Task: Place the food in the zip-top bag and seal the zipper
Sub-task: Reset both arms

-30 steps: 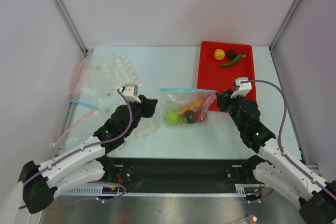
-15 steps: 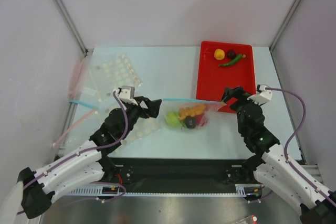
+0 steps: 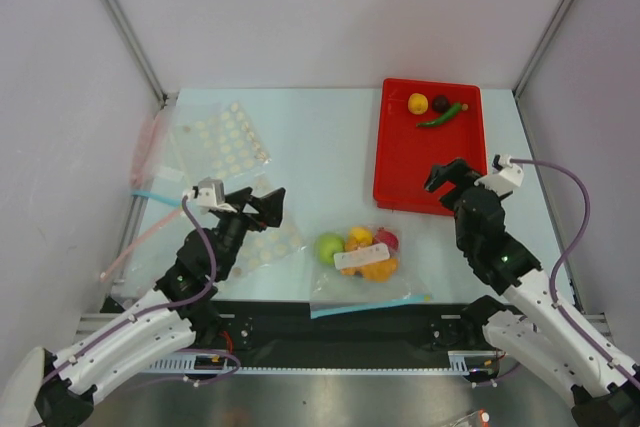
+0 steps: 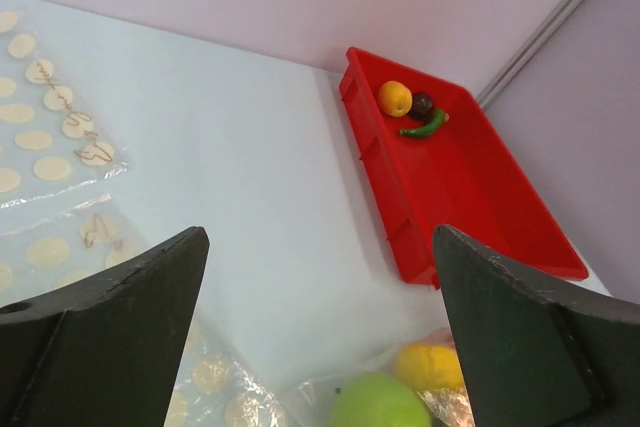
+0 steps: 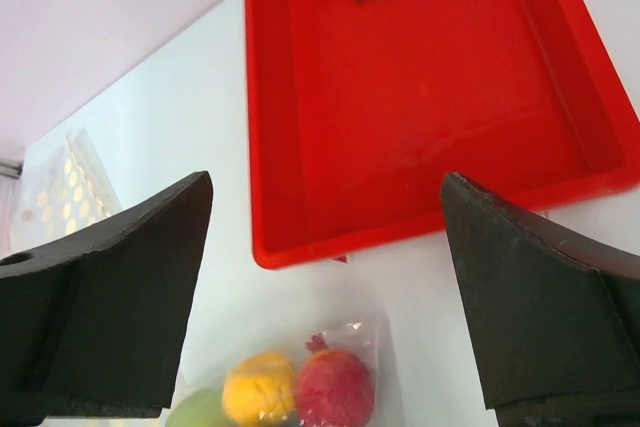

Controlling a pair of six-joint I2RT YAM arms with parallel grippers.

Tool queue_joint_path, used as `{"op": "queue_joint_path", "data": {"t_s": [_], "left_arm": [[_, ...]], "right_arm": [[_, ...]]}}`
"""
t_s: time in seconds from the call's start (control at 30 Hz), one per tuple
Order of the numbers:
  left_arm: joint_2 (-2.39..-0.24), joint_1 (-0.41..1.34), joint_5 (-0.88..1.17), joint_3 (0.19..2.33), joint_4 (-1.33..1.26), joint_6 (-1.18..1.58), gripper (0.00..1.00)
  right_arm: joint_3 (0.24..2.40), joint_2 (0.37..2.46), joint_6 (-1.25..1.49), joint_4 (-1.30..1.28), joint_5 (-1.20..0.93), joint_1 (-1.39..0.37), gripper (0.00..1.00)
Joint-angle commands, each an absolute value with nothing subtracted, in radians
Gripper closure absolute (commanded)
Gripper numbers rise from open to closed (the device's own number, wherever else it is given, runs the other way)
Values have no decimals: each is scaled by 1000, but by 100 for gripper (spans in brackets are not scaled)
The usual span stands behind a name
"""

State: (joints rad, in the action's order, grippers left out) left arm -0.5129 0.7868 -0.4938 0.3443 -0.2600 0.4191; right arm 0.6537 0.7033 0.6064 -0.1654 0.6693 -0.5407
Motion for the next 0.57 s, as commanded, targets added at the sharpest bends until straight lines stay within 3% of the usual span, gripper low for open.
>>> {"op": "queue_joint_path", "data": {"t_s": [0.0,0.2,0.53], "left_arm": [[-569,781,-488,366,-258,431,0],[-650,781,-456,399,-255,413,0],[-722,781,-408,431,-247,407,0]], "right_arm": [[571,638,689,-161,739,-538,0],[489,558,707,-104,729,-537,0],[543,661,733,-144,733,-537,0]]}}
